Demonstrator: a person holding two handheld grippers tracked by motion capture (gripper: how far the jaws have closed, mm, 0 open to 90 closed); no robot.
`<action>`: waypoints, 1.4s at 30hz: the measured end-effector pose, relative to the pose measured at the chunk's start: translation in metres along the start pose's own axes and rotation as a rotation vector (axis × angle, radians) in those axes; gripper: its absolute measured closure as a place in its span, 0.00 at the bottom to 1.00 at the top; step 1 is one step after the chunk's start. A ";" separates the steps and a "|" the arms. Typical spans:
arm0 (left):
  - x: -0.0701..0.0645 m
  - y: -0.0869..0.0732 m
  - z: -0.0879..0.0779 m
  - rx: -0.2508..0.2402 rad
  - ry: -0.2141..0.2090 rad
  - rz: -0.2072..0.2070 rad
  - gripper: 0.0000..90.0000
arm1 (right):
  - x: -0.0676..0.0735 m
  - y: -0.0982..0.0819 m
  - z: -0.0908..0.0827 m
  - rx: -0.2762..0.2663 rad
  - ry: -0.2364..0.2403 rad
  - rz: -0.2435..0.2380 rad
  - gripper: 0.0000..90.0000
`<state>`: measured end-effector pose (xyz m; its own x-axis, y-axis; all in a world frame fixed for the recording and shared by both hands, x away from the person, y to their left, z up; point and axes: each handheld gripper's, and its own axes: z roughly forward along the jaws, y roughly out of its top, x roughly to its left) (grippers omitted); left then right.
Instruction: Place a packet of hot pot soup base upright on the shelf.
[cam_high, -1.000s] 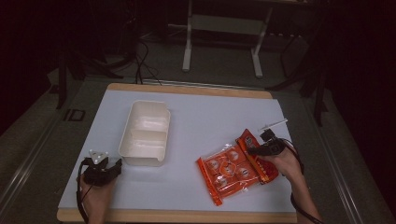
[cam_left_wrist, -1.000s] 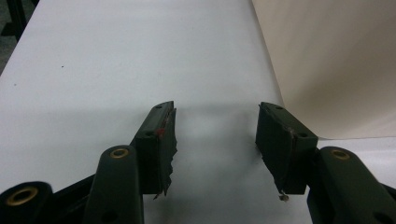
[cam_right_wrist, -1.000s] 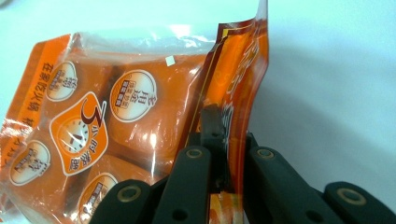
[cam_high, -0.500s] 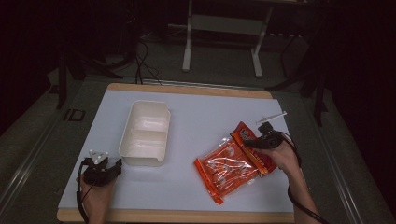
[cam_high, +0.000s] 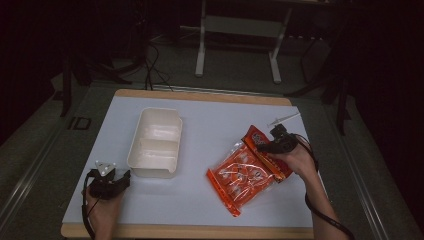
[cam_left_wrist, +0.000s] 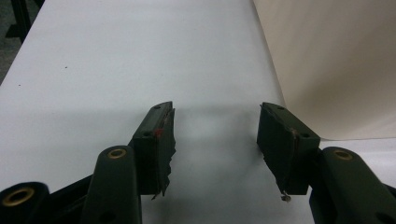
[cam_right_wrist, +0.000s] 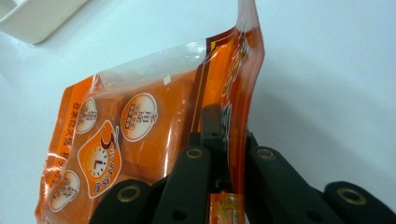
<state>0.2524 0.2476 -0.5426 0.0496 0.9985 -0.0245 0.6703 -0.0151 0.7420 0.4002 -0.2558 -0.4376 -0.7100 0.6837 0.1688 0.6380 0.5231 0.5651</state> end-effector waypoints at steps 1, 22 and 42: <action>0.000 0.000 0.000 -0.002 0.000 -0.002 0.52 | 0.000 0.001 0.000 -0.002 -0.002 -0.004 1.00; 0.000 0.000 -0.001 -0.023 0.000 -0.003 0.51 | 0.022 0.038 -0.002 -0.019 0.009 -0.072 1.00; -0.001 0.001 -0.002 -0.042 -0.002 0.000 0.50 | 0.046 0.071 -0.008 -0.010 -0.007 -0.145 1.00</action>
<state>0.2513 0.2462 -0.5408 0.0511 0.9984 -0.0256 0.6386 -0.0129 0.7694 0.4105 -0.1914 -0.3832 -0.7924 0.6050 0.0787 0.5259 0.6119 0.5908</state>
